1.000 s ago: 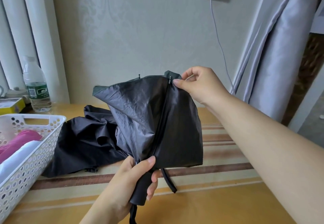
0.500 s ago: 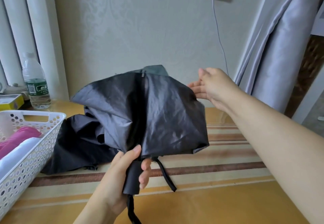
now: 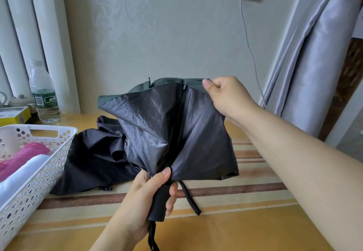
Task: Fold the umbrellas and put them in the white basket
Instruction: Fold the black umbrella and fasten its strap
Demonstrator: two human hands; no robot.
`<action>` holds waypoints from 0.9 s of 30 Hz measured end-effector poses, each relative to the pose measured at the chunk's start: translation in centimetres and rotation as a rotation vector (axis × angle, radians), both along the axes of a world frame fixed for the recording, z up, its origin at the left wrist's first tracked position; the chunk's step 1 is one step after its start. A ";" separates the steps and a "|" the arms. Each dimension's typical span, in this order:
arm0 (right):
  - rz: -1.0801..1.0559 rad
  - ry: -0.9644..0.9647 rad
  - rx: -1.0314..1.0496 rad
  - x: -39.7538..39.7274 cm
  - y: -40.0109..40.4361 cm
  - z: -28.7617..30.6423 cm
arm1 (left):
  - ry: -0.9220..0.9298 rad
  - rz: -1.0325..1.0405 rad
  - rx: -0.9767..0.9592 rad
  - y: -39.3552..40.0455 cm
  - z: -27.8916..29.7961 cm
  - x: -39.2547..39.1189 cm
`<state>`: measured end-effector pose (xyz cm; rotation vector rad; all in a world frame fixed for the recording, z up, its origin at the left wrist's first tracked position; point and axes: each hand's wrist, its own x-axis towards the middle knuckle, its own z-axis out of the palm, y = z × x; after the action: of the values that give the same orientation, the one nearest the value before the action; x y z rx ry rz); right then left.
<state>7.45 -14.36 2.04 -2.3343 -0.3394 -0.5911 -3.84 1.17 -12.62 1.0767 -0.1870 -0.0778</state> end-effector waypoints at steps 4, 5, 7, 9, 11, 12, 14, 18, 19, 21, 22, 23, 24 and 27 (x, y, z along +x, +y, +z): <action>0.002 -0.054 0.131 0.1 -0.3 -1.2 | 0.028 0.006 -0.054 -0.2 0.0 -0.1; 0.004 -0.031 0.157 0.2 -0.4 -1.5 | 0.031 -0.009 -0.077 -0.3 0.0 -0.2; -0.030 0.016 0.096 0.5 -0.6 -2.1 | 0.025 -0.058 -0.124 -0.5 0.1 -0.3; -0.111 0.000 -0.054 0.6 -0.8 -2.0 | 0.035 -0.112 -0.149 -0.8 0.2 -0.3; -0.203 -0.114 -0.121 0.2 -0.8 -1.4 | 0.061 -0.113 -0.137 -0.9 0.1 -0.3; -0.217 -0.216 -0.119 -0.5 -0.6 -1.2 | 0.082 -0.094 -0.128 -0.8 0.1 -0.3; -0.101 -0.471 -0.143 -2.6 0.5 -1.5 | 0.128 -0.054 -0.113 -0.8 0.2 -0.2; 0.207 -0.286 -0.379 -5.8 2.3 -5.0 | 0.161 -0.006 -0.080 -0.9 0.8 -0.4; 0.207 -0.194 -0.399 -5.7 2.2 -5.9 | 0.163 0.006 -0.055 -0.9 0.8 -0.5; 0.199 -0.080 -0.348 -5.3 1.8 -7.0 | 0.174 0.037 0.029 -1.0 0.5 -0.3; 0.209 -0.030 -0.319 -5.3 1.7 -7.3 | 0.178 0.059 0.075 -1.0 0.4 -0.2; 0.224 0.034 -0.297 -5.4 1.6 -7.4 | 0.180 0.083 0.117 -1.1 0.2 0.0; 0.238 0.117 -0.264 -5.7 1.6 -7.6 | 0.179 0.109 0.155 -1.3 0.0 0.1; 0.280 0.480 0.086 -6.9 2.1 -8.9 | 0.168 0.204 0.239 -1.6 -0.1 0.3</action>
<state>0.57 -12.29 -6.85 -2.2054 -0.3937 0.0908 -3.56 -0.45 -12.68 1.3150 0.0869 -0.0065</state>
